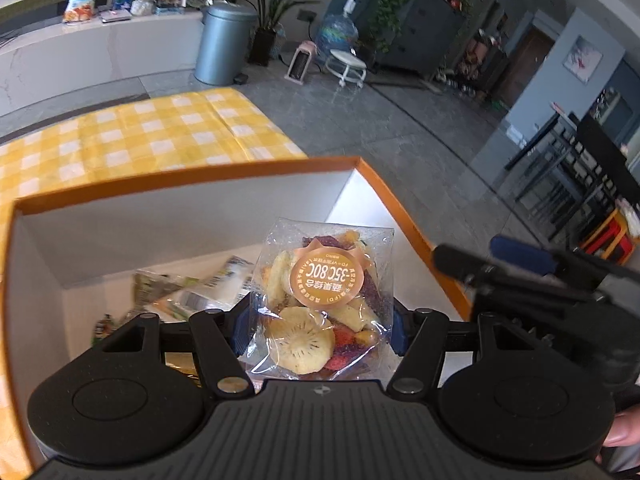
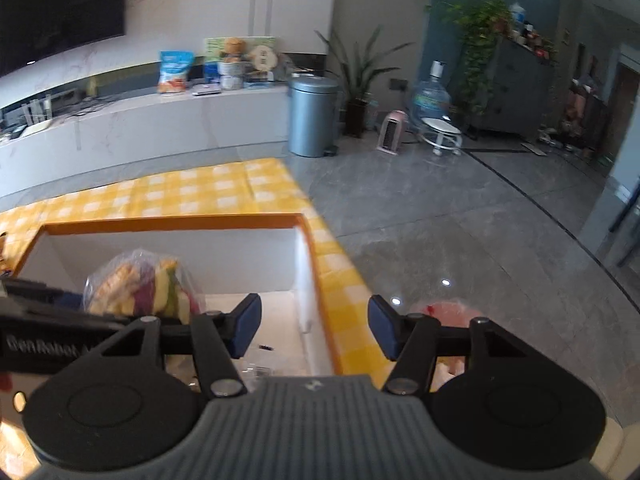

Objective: Organize snacks
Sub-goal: 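Lower the dried-fruit bag into the box and open the left tool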

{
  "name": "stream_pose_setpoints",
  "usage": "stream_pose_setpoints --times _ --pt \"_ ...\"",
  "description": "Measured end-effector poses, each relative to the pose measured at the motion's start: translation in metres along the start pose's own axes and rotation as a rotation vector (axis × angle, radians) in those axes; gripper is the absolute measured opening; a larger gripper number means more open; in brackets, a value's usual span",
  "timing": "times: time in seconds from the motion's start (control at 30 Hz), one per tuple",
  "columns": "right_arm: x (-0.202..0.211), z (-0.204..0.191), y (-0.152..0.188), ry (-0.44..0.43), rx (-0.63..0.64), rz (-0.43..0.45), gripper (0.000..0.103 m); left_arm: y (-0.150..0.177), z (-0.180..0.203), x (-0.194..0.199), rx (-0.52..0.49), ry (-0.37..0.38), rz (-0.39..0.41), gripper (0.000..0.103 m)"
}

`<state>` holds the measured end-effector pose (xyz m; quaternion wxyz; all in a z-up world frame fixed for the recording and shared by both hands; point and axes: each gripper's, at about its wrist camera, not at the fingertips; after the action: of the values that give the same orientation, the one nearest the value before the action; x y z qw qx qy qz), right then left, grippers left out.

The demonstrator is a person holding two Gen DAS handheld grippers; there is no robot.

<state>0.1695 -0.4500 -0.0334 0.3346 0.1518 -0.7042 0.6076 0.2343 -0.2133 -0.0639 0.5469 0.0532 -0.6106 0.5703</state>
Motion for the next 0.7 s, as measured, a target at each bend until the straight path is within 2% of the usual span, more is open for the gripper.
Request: stream_pose_setpoints --times 0.1,0.2,0.33,0.63,0.7 --pt "-0.002 0.009 -0.001 0.016 -0.032 0.0 0.058 -0.003 0.003 -0.012 -0.003 -0.016 -0.028 0.072" --pt "-0.005 0.014 0.0 -0.003 -0.057 -0.016 0.059 -0.004 0.005 -0.02 -0.003 -0.023 -0.051 0.072" --pt "-0.007 0.01 -0.001 0.009 -0.035 -0.004 0.059 -0.002 0.004 -0.022 0.006 -0.021 -0.066 0.075" --pt "-0.005 0.013 0.001 -0.008 -0.052 -0.005 0.062 0.002 0.002 -0.004 0.001 -0.006 -0.074 0.077" --pt "-0.003 0.012 0.001 -0.012 -0.049 0.0 0.064 0.005 0.002 0.004 -0.025 0.026 -0.083 0.077"
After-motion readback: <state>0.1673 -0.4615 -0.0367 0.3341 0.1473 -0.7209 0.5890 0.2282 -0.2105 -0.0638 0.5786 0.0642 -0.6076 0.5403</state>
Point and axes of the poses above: each gripper's, at about its wrist camera, not at the fingertips, and x roughly against the way its jaws point, z to its right, y to its underside, and after that the axes turned 8 degrees about -x, right-handed
